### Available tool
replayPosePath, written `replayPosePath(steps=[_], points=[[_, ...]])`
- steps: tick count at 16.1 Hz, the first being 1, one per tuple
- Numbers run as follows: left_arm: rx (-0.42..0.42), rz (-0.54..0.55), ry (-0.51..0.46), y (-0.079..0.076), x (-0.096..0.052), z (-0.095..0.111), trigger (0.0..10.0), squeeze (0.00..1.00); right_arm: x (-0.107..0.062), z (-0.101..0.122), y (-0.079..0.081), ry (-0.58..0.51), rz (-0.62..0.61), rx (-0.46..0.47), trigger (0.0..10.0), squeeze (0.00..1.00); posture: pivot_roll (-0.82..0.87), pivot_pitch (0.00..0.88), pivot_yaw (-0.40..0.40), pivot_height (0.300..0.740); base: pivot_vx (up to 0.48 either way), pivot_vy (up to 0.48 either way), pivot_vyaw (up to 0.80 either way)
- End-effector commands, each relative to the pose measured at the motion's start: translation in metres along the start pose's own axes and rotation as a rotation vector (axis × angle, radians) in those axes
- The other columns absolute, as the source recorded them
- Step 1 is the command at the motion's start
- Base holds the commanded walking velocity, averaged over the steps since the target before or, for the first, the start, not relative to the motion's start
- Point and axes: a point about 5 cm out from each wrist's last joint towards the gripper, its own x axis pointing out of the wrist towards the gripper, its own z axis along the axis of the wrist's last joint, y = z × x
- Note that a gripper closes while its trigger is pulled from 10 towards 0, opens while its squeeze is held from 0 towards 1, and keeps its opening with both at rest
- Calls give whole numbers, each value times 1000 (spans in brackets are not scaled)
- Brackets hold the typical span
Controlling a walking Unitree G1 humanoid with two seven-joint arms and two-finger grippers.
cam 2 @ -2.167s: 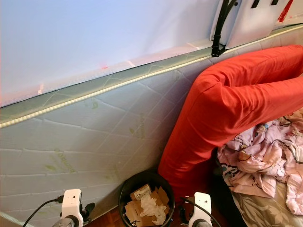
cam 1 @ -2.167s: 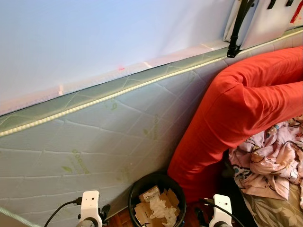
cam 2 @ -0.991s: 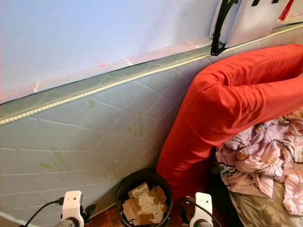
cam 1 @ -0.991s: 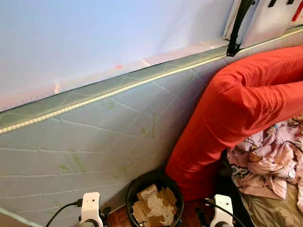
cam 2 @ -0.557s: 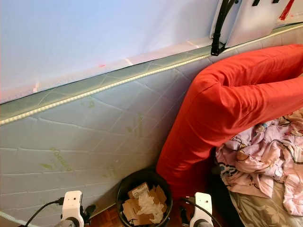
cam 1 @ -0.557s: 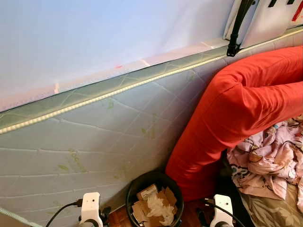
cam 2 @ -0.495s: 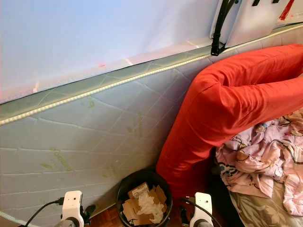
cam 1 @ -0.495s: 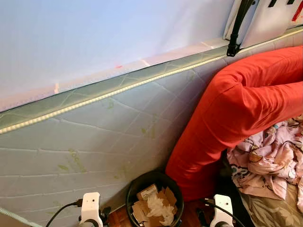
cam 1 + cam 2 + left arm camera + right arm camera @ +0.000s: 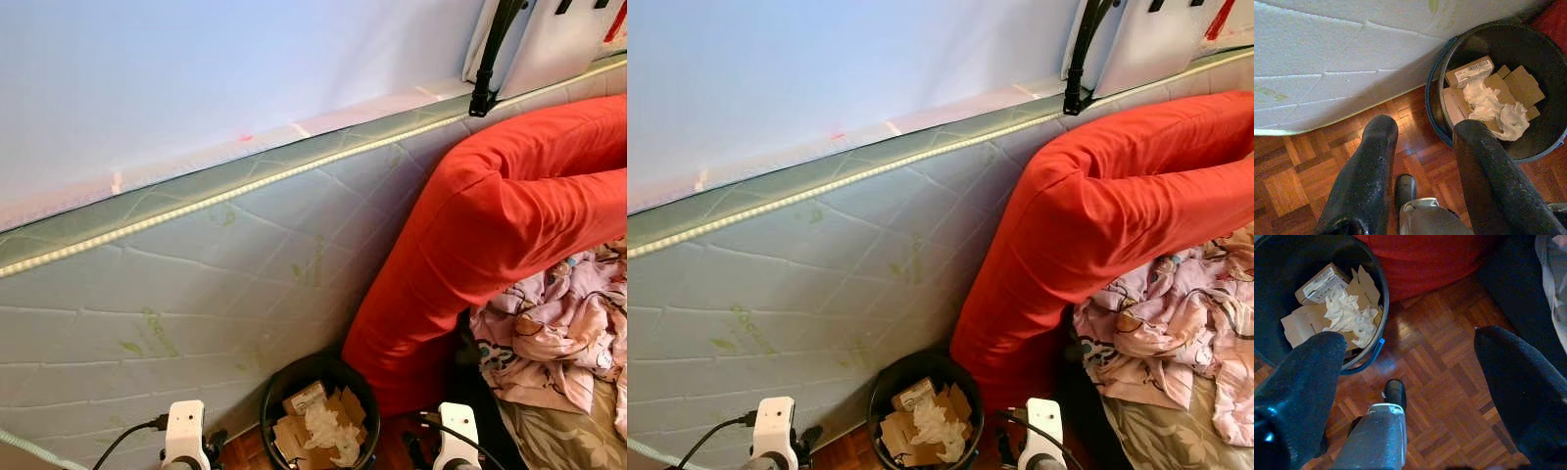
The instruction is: Clean up the room
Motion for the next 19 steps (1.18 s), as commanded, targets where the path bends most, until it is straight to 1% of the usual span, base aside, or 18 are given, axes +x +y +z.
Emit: replayPosePath(steps=[1, 2, 5, 10, 16, 19], points=[[-1, 7, 37, 2, -2, -8, 10000, 0, -1, -3, -3, 15, -6, -9, 10000, 0, 95, 26, -29, 740, 0, 0, 0], [1, 6, 37, 2, -2, -8, 10000, 0, -1, -2, -3, 15, -4, -28, 10000, 0, 95, 22, -30, 740, 0, 0, 0], [1, 5, 36, 1, -2, -8, 10000, 0, 0, 0, -4, 16, 9, -137, 10000, 0, 94, 15, -32, 740, 0, 0, 0], [3, -2, 39, 0, -2, -9, 10000, 0, -1, 0, -4, 9, 6, -169, 10000, 0, 90, 10, -30, 740, 0, 0, 0], [5, -7, 35, -2, -1, -8, 10000, 0, -1, -1, -4, 3, -14, -96, 10000, 0, 88, 24, -25, 740, 0, 0, 0], [5, -5, 36, -1, -2, -8, 10000, 0, -1, -1, -4, 6, -17, -94, 10000, 0, 91, 29, -27, 740, 0, 0, 0]])
